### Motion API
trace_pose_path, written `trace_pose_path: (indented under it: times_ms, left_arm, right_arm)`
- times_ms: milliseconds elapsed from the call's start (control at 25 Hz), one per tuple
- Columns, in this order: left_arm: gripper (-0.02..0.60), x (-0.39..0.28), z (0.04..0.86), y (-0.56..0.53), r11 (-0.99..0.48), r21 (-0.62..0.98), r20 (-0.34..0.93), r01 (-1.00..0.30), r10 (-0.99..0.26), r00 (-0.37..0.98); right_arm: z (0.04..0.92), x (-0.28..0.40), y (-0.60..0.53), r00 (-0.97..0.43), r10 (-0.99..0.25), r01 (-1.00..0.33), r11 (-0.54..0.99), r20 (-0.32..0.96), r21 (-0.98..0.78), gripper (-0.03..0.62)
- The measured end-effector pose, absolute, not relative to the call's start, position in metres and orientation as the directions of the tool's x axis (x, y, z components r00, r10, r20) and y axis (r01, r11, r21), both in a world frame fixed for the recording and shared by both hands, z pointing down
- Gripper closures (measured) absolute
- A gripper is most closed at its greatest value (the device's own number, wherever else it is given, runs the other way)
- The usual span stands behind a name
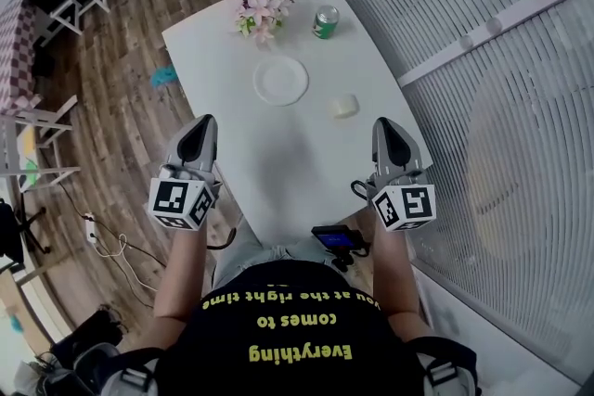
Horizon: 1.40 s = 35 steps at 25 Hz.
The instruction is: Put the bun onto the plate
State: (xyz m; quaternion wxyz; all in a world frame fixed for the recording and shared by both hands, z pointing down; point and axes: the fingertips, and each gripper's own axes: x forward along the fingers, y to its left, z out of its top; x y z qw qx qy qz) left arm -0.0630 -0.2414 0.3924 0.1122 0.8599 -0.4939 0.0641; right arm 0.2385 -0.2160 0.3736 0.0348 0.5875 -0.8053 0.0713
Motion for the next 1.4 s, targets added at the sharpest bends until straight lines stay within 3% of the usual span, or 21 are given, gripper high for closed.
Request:
trace_pose_path:
  times_ms: [320, 560, 1000, 1400]
  left_arm:
    - [0.583, -0.065, 0.403, -0.248, -0.480, 0.135, 0.240, -0.867, -0.833, 0.499]
    - [0.583, -0.068, 0.411, -0.249, -0.477, 0.144, 0.255, -0.867, -0.829, 0.498]
    - [0.583, -0.084, 0.419, -0.257, -0.455, 0.150, 0.270, -0.878, -0.835, 0.479]
    - [0.583, -0.097, 0.430, -0.263, -0.441, 0.149, 0.285, -0.885, -0.838, 0.465]
  right_arm:
    - [0.417, 0.241, -0.245, -0.297, -0.919, -0.954, 0.294, 0.260, -0.053, 0.586]
    - [0.456, 0.241, -0.258, -0.294, -0.882, -0.952, 0.305, 0.368, -0.032, 0.546]
    - [0.532, 0.251, -0.278, -0.259, -0.793, -0.959, 0.277, 0.552, -0.052, 0.385]
    - [0.600, 0.247, -0.296, -0.233, -0.715, -0.965, 0.256, 0.660, -0.064, 0.279]
